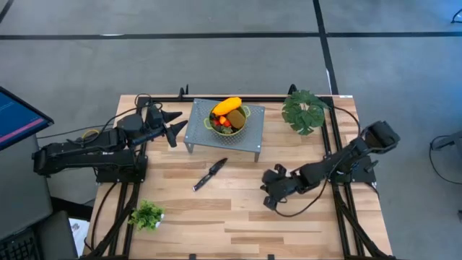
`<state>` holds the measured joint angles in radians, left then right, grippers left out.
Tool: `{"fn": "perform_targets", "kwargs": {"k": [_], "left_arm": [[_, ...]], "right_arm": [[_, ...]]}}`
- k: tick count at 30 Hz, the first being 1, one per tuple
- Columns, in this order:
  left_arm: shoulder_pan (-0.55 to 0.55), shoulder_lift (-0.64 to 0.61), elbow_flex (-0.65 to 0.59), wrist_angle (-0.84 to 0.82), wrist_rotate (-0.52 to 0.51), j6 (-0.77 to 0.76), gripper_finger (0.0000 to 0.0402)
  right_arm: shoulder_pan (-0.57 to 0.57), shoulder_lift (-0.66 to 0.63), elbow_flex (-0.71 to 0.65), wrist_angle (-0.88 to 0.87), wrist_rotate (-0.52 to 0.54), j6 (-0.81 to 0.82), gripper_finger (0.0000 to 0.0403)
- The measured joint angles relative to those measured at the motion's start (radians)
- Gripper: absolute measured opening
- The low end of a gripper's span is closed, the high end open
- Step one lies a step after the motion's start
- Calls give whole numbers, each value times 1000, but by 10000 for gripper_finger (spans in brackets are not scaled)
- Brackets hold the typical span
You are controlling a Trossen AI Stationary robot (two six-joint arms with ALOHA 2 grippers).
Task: Pick & Place Fruit
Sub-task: Put the black stem into the green strainer bowl on the shelf
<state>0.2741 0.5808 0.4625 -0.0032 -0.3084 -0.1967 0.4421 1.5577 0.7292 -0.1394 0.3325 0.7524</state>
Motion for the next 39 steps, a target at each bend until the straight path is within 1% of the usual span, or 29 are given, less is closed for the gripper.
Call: {"fn": "perform_targets", "kwargs": {"k": [4,9,13,17,21,28,32,36,39], "left_arm": [[0,0,0,4,0,0,218],[0,0,0,6,0,-3,218],[0,0,0,11,0,-5,218],[0,0,0,12,0,-5,218],[0,0,0,13,0,-4,218],[0,0,0,13,0,-3,218],[0,0,0,13,0,-3,218],[0,0,0,13,0,-2,218],[0,0,0,13,0,-2,218]], "right_arm": [[-19,-55,1,13,11,-56,0],[-98,-125,2,70,18,-183,0],[-187,-172,2,162,-69,-331,0],[-283,-211,3,252,-164,-437,0],[-374,-229,36,281,-226,-528,0],[-498,-214,177,285,-259,-722,0],[-573,-191,248,251,-271,-742,0],[-633,-123,307,231,-356,-759,0],[-663,-59,370,216,-388,-784,0]]}}
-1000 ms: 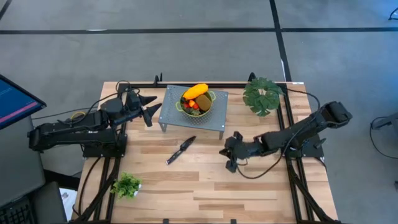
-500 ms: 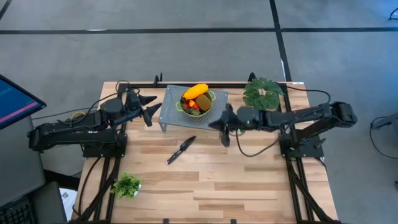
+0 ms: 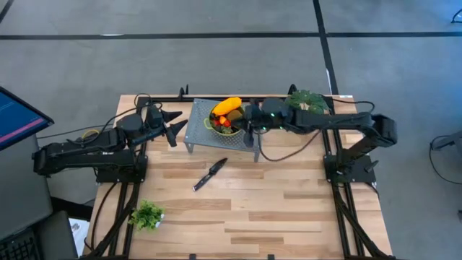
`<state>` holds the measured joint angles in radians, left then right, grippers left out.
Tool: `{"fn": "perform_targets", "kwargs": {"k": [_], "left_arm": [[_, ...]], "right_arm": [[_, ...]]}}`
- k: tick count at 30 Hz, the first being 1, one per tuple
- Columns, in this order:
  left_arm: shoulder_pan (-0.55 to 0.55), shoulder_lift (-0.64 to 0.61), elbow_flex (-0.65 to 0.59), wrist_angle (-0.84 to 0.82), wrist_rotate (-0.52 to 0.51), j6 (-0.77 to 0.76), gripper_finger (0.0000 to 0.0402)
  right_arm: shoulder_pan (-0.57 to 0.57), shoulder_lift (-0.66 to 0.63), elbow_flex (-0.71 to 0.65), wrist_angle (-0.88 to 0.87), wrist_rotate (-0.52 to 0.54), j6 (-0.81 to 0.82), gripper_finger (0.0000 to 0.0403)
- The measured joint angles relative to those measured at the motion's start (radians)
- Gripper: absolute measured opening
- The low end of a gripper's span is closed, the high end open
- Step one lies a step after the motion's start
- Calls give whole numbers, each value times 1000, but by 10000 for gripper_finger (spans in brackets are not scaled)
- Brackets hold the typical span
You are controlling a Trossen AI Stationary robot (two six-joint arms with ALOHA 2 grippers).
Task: Pick & Place Fruit
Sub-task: Put the black stem into the green strainer bowl on the shelf
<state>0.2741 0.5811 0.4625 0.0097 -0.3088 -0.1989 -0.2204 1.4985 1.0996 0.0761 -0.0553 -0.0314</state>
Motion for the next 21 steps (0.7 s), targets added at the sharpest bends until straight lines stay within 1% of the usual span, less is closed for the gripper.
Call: {"fn": "perform_targets", "kwargs": {"k": [4,8,11,16,18,21], "left_arm": [[0,0,0,0,0,0,218],[0,0,0,-1,0,0,218],[0,0,0,-1,0,0,218],[0,0,0,-1,0,0,218],[0,0,0,-1,0,0,218],[0,0,0,-1,0,0,218]], "right_arm": [[-35,65,79,-44,0,-19,0],[-50,101,141,-86,-3,-32,0],[-54,133,171,-143,-3,-31,0],[-53,144,200,-158,-1,-31,2],[-52,144,200,-158,-1,-30,8],[-52,133,199,-150,0,-29,32]]}}
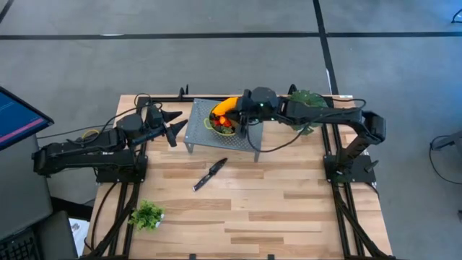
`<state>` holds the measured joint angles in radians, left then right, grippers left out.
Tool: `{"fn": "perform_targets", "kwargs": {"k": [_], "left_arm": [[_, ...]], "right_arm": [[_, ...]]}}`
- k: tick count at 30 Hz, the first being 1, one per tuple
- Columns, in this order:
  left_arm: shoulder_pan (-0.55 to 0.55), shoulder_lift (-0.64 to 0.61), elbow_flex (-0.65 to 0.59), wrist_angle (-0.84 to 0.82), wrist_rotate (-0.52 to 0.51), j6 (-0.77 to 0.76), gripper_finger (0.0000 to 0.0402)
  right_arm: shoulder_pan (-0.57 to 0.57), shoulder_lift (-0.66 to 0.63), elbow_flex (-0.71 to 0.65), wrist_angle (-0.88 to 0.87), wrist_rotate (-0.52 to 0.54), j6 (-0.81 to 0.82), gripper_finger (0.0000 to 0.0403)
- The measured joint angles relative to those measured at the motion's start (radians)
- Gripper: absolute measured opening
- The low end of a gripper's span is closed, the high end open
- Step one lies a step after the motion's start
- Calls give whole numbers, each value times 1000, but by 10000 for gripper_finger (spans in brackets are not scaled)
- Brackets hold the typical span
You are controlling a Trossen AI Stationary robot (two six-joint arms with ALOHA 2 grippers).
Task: Pick & Place Fruit
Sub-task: Put the black stem into the green strainer bowl on the shelf, then put the black kitchen knife on the shelf
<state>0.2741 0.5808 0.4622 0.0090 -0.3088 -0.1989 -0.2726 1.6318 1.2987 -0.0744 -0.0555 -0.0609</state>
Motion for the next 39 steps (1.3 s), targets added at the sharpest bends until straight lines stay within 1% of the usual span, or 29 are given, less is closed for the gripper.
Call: {"fn": "perform_targets", "kwargs": {"k": [9,11,14,19,23,27,29,33,37,39], "left_arm": [[0,0,0,0,0,0,218],[0,0,0,0,0,0,218],[0,0,0,0,0,0,218],[0,0,0,0,0,0,218],[0,0,0,0,0,0,218],[0,0,0,0,0,0,218],[0,0,0,0,0,0,218],[0,0,0,0,25,0,218],[-2,3,0,0,80,8,218],[-15,12,0,-1,89,8,218]], "right_arm": [[6,-2,0,-1,3,-2,137],[15,-26,-2,-19,3,-14,155],[43,-84,0,-40,3,-26,174],[98,-184,0,-212,3,-19,185],[141,-266,0,-394,4,25,178],[186,-320,0,-562,3,43,161],[206,-347,-8,-614,3,53,149],[234,-399,-78,-646,4,84,115],[247,-488,-212,-623,4,113,66],[245,-541,-291,-583,11,115,41]]}}
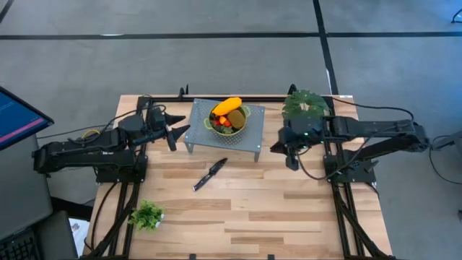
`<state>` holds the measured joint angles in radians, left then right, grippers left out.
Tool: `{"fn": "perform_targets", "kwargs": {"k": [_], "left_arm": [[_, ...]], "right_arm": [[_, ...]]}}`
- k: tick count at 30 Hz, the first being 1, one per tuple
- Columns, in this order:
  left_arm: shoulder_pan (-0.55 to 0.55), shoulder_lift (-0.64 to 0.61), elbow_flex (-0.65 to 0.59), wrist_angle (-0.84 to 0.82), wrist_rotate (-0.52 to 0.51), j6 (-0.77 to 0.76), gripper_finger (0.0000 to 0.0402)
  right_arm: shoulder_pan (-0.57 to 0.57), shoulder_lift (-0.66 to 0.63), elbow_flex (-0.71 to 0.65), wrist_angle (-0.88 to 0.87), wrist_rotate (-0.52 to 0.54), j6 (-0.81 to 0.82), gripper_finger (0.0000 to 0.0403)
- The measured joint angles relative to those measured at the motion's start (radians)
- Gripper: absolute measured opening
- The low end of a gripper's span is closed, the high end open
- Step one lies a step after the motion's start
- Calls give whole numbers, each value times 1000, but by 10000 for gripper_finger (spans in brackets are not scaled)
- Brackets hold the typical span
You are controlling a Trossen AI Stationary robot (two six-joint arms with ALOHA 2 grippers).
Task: Pick & Place Fruit
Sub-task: Put the black kitchen knife on the shelf
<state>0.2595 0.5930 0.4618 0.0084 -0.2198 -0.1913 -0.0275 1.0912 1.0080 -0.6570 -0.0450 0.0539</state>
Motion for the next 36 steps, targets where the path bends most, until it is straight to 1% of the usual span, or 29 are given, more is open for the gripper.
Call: {"fn": "perform_targets", "kwargs": {"k": [3,6,8,11,14,18,21,26,30,33,36], "left_arm": [[-21,18,0,2,0,0,218],[-38,44,0,4,1,0,218],[-51,59,0,8,1,0,218],[-70,85,0,11,1,0,218],[-103,107,0,16,4,-1,218],[-180,141,0,12,9,-29,218],[-252,169,1,16,-5,-38,218],[-385,232,24,16,-98,-107,218],[-483,322,53,15,-176,-161,218],[-542,400,76,16,-221,-204,218],[-578,474,90,12,-246,-239,218]], "right_arm": [[-1,-103,-113,96,4,7,8],[0,-220,-218,178,5,2,10],[0,-293,-277,215,46,2,15],[-1,-394,-348,217,132,2,10],[-1,-472,-398,223,150,-1,2],[-1,-553,-423,221,195,-16,4],[-2,-627,-433,216,212,-77,1],[-9,-738,-445,191,213,-137,5],[-39,-809,-445,161,231,-143,1],[-63,-850,-445,147,233,-143,2],[-81,-877,-445,140,233,-142,3]]}}
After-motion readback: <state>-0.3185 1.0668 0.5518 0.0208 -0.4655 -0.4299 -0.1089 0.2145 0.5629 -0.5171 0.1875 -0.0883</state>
